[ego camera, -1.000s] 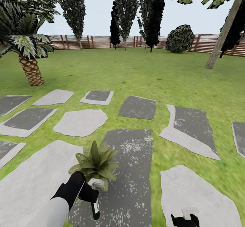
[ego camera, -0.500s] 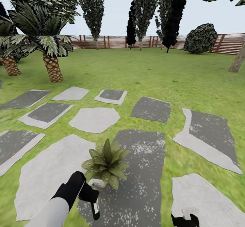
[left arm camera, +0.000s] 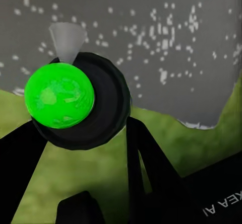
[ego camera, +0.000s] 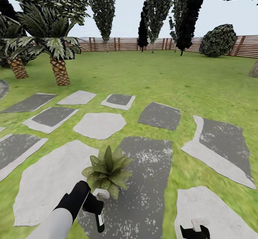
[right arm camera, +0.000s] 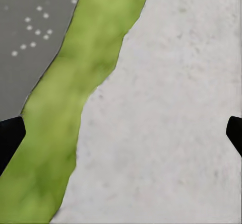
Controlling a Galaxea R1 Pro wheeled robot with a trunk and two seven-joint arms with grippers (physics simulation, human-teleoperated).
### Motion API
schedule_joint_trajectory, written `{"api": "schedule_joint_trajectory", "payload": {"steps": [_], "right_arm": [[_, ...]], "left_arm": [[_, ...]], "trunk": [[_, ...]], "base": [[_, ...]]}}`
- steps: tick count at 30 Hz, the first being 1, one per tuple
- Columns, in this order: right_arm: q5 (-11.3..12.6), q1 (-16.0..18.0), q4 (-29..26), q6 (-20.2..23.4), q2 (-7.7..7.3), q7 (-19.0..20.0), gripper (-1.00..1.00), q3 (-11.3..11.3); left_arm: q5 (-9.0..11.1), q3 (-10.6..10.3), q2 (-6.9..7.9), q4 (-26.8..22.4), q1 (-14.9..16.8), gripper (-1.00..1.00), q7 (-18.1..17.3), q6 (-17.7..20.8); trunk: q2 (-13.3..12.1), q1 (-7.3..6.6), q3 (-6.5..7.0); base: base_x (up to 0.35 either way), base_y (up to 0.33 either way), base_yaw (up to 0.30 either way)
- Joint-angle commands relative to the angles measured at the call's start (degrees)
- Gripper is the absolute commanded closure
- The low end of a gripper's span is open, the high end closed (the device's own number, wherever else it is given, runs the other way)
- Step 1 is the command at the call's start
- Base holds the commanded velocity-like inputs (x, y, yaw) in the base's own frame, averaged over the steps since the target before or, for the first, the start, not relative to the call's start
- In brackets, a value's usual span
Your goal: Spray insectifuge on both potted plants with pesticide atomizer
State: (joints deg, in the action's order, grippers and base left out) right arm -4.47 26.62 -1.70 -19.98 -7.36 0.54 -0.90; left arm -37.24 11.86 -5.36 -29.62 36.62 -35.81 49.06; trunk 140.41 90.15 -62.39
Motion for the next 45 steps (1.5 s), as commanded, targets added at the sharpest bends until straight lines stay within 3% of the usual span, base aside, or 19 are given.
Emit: {"api": "schedule_joint_trajectory", "payload": {"steps": [1, 10, 14, 17, 35, 45], "right_arm": [[-0.5, 0.0, 0.0, -0.1, -0.02, 0.1, -1.0, -0.2], [-0.5, 0.0, 0.0, -0.1, -0.02, 0.1, -1.0, -0.2], [-0.5, 0.0, 0.0, -0.1, -0.02, 0.1, -1.0, -0.2], [-0.5, 0.0, 0.0, -0.1, -0.02, 0.1, -1.0, -0.2], [-0.5, 0.0, 0.0, -0.1, -0.02, 0.1, -1.0, -0.2], [-0.5, 0.0, 0.0, -0.1, -0.02, 0.1, -1.0, -0.2]], "left_arm": [[-0.6, 0.4, -0.09, -0.1, 0.0, 1.0, -0.4, 0.2], [-0.8, 0.4, -0.08, 0.2, 0.0, 1.0, -0.1, 0.1], [-0.7, 0.3, -0.09, 0.3, 0.0, 1.0, 3.8, 0.2], [-0.5, 0.4, -0.13, 0.4, 0.0, 1.0, 4.8, 0.2], [-0.2, 0.4, -0.26, 0.4, 0.0, 1.0, 4.9, 0.2], [-0.2, 0.4, -0.61, 0.4, 0.0, 1.0, 4.9, 0.2]], "trunk": [[0.0, -0.01, -0.05], [0.0, -0.01, -0.05], [0.0, -0.01, -0.05], [0.0, -0.01, -0.05], [0.0, -0.01, -0.05], [0.0, -0.01, -0.05]], "base": [[0.0, -0.269, 0.256], [0.041, -0.202, 0.276], [0.003, -0.003, 0.22], [0.0, 0.0, 0.04], [0.122, -0.16, 0.009], [0.141, -0.23, 0.239]]}}
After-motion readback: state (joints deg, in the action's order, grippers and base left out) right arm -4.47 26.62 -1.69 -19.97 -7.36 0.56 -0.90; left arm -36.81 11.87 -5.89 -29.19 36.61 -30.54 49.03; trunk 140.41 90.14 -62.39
